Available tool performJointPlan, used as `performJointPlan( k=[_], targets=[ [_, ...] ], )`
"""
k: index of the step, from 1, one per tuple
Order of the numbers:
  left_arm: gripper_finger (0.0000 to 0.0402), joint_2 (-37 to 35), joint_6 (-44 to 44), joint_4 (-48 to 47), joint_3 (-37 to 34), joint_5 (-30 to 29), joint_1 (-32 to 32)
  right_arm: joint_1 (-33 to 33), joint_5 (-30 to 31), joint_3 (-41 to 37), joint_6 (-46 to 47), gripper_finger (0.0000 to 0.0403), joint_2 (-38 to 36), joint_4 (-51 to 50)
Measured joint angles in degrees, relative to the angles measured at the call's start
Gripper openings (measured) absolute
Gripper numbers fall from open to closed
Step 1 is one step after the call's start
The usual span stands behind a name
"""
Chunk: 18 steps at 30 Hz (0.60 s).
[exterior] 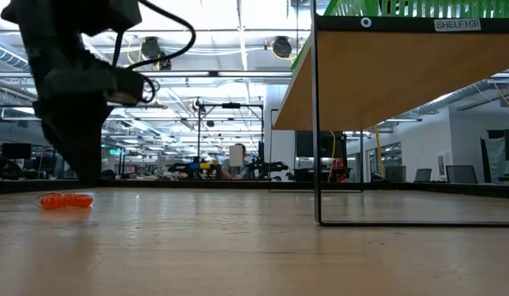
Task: Pick & Place Office Desk Supplies
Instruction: Put the orange spring keychain into the bottom green bin
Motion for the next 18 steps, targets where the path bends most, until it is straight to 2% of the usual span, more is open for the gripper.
performJointPlan(
  k=[7,12,18],
  targets=[
    [0.0253,-0.07,-2.90,1.26,-2.82,3.40,0.02,0.00,0.09,0.00,0.00,0.0197,0.00,-0.02],
    [0.0251,-0.07,-3.31,5.18,-4.93,3.74,0.00,-0.48,0.10,0.00,0.00,0.0194,0.00,-0.02],
    [0.0211,1.99,-3.66,6.72,-6.11,4.72,0.00,-1.90,0.11,0.00,0.06,0.0192,0.00,-0.07]
  ],
)
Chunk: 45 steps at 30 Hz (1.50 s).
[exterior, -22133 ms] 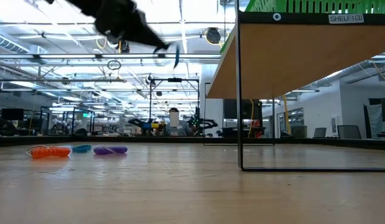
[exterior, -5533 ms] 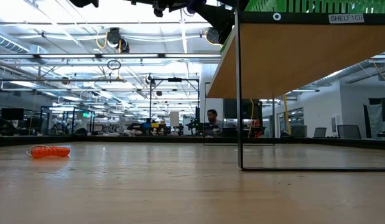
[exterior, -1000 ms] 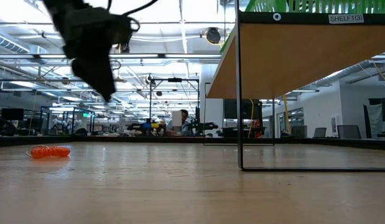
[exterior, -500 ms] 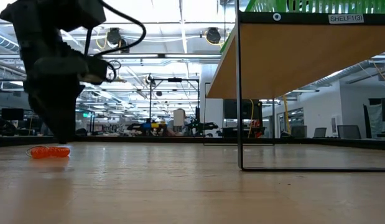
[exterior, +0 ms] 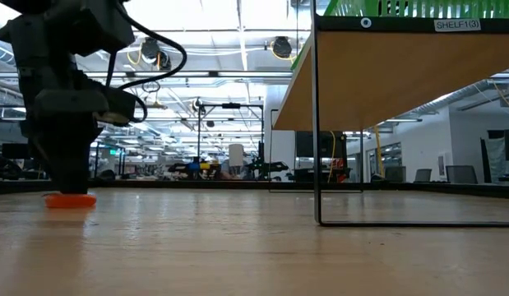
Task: Pick & Place Office Desk Supplies
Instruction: Put the orange spring keychain into the bottom green bin
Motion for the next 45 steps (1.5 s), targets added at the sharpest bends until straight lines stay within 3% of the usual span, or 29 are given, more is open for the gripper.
performJointPlan(
  k=[11,15,17,21,24,31,37,41,45],
  targets=[
    [0.0062,2.63,0.65,-1.74,0.10,-3.43,0.51,-1.27,-0.09,-0.02,0.12,0.0190,0.00,0.02],
    [0.0012,0.92,5.58,-1.75,0.20,-3.28,2.25,-1.27,-0.01,-0.02,0.12,0.0187,0.02,0.04],
    [0.0015,-0.28,8.86,-2.46,1.25,-4.10,3.08,-1.23,1.29,-0.02,0.14,0.0188,0.00,0.21],
    [0.0012,-3.36,17.89,-2.47,5.56,-14.41,5.05,-1.25,5.99,-0.02,0.15,0.0189,0.00,1.23],
    [0.0007,-4.72,26.50,-2.46,9.72,-18.35,6.27,-1.25,10.10,-0.02,0.17,0.0186,0.20,2.55],
    [0.0008,-5.07,55.26,9.03,19.50,-32.25,8.10,-1.25,16.26,-0.02,0.14,0.0183,2.54,10.87],
    [0.0015,-5.12,76.48,29.47,21.19,-29.87,9.17,-1.25,16.56,-0.02,-0.02,0.0182,6.64,18.32],
    [0.0015,-4.95,81.30,36.99,21.19,-25.13,9.55,-1.25,19.59,-0.02,-0.28,0.0182,10.23,23.26],
    [0.0006,-4.93,82.99,38.95,21.19,-22.99,9.53,-1.57,28.42,-0.02,-1.47,0.0180,13.64,27.16]
  ],
)
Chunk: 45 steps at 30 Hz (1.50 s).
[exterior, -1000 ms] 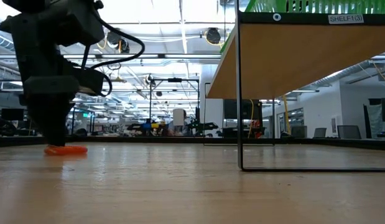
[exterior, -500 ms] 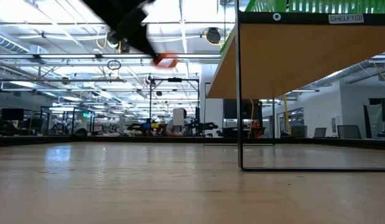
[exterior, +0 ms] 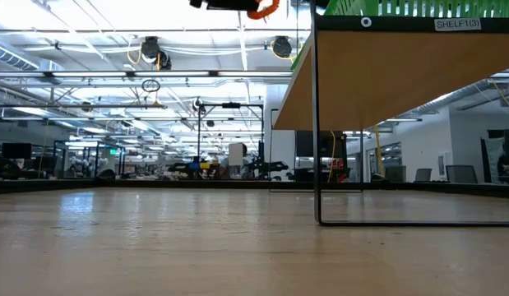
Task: Pick & Place Office Desk Supplies
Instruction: Put the orange spring keychain into the bottom green bin
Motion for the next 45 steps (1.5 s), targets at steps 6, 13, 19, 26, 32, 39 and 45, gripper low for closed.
performJointPlan(
  k=[6,13,19,26,32,39,45],
  targets=[
    [0.0018,0.00,0.52,0.87,0.00,-0.04,0.00,-3.01,3.84,0.00,3.99,0.0187,6.17,10.37],
    [0.0009,0.00,1.02,0.87,0.01,-0.02,-0.04,-5.86,-2.02,0.00,9.28,0.0206,13.32,19.35],
    [0.0015,0.00,1.00,0.84,0.00,-0.04,0.00,-6.79,-1.99,0.00,9.31,0.0223,16.67,23.80],
    [0.0015,0.00,0.14,0.71,0.00,-0.06,0.00,-7.16,-1.97,0.00,8.92,0.0197,17.27,24.83],
    [0.0030,-0.02,-0.55,0.73,0.01,-0.31,0.00,-7.14,-2.06,0.00,7.10,0.0126,17.27,24.83],
    [0.0021,-0.02,-1.04,0.75,0.02,-0.35,0.00,-7.14,-2.10,0.00,4.39,0.0028,17.27,24.81],
    [0.0087,-0.02,-7.19,1.17,0.02,-0.46,0.00,-7.14,-2.09,0.00,3.07,0.0027,17.24,24.77]
  ],
)
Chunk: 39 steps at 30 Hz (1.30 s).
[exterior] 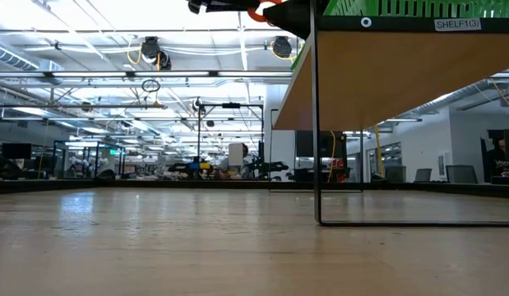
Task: Pick & Place Office Desk Supplies
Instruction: Put the orange spring keychain into the bottom green bin
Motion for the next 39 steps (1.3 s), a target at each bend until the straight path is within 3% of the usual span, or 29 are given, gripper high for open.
performJointPlan(
  k=[7,13,19,24,32,39],
  targets=[
    [0.0211,-1.70,-3.73,0.04,0.02,-0.05,-1.17,0.00,-0.01,0.00,-0.37,0.0025,-0.83,-1.16],
    [0.0263,-8.45,-3.93,-7.70,0.04,-0.24,-2.48,0.70,-2.62,0.00,-0.01,0.0020,-6.99,-10.59],
    [0.0271,-16.55,-13.84,-22.75,-0.52,-0.23,0.27,2.91,-17.32,0.04,2.50,0.0028,-16.33,-22.74],
    [0.0271,-24.41,-16.37,-20.71,-8.36,1.00,1.46,5.27,-26.81,0.04,4.27,0.0019,-23.85,-34.27],
    [0.0271,-39.99,-17.70,-7.49,-25.53,-1.62,1.51,9.15,-26.81,0.04,3.18,0.0024,-29.36,-48.39],
    [0.0271,-49.49,-21.26,-4.42,-33.30,-1.64,1.46,10.34,-26.83,0.04,2.97,0.0038,-29.36,-51.75]
  ],
)
